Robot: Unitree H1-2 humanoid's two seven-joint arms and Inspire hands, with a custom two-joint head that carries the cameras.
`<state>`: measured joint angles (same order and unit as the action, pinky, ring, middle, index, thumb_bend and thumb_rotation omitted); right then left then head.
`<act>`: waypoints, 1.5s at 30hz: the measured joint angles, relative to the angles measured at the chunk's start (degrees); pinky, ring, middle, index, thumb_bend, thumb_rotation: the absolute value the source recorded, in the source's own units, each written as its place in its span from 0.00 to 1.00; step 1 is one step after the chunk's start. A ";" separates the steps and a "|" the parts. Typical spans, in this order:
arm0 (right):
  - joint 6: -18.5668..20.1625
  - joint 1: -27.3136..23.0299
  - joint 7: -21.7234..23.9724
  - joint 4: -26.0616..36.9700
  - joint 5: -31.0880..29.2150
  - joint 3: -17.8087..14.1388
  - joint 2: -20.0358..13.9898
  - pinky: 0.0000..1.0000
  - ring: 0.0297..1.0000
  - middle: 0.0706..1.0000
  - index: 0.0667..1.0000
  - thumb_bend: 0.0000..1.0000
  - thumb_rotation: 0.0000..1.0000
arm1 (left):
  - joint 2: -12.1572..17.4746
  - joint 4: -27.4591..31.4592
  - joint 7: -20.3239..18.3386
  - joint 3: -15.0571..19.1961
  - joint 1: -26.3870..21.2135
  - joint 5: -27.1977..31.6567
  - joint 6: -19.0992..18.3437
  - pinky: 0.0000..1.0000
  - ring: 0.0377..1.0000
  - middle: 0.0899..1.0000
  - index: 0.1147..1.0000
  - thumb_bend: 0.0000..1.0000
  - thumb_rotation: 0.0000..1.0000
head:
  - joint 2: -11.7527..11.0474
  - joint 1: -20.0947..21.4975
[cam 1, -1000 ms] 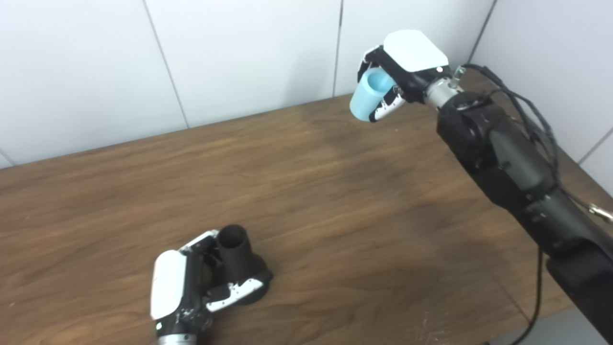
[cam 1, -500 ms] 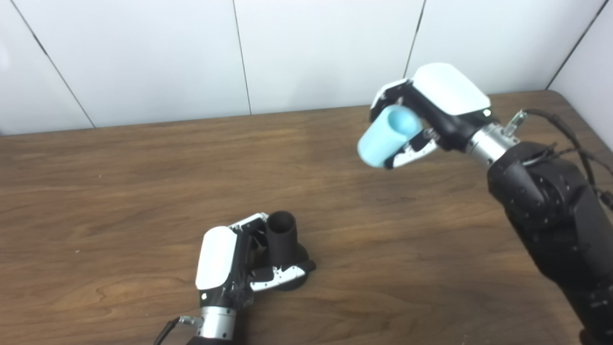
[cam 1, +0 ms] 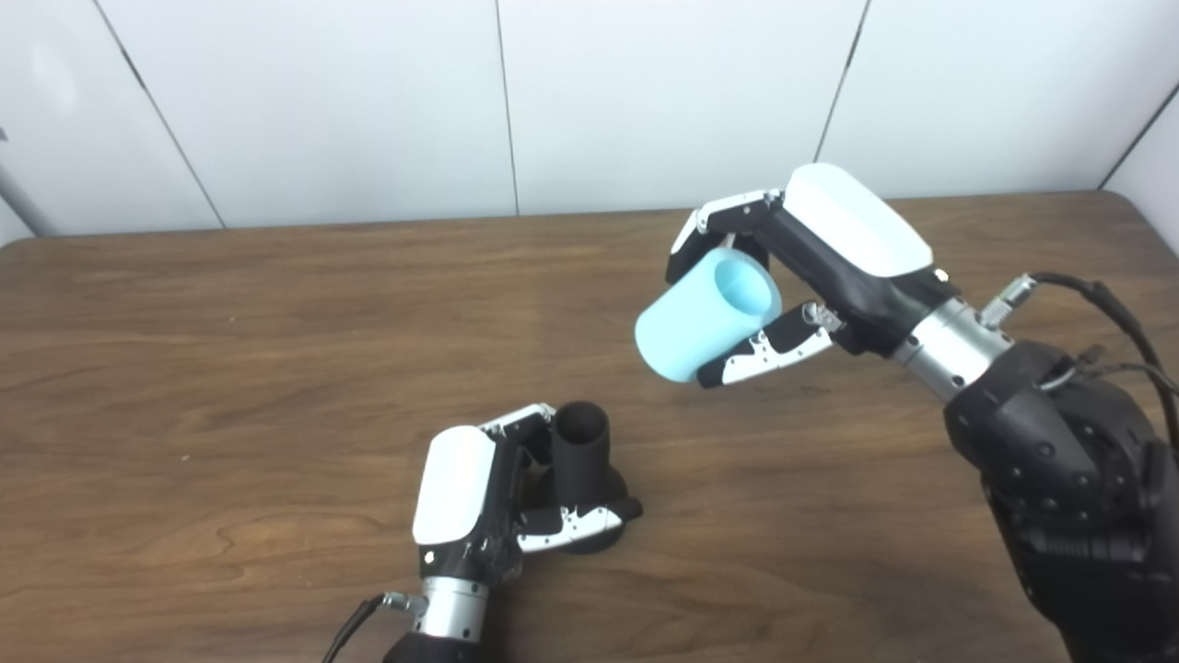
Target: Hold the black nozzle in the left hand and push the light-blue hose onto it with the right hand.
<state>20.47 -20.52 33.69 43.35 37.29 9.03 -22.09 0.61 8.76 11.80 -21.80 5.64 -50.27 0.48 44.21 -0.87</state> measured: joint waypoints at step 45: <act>-0.73 6.80 -2.44 -2.16 -1.66 5.16 8.33 0.31 0.37 0.47 0.48 0.49 0.00 | -0.23 -0.20 1.18 -0.40 -0.22 -0.28 -1.32 0.45 0.45 0.40 0.43 0.52 0.00 | 0.62 -3.44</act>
<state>19.74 -13.72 31.25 41.18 35.64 14.19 -13.76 0.39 8.56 12.98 -22.20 5.41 -50.55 -0.84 44.82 -4.31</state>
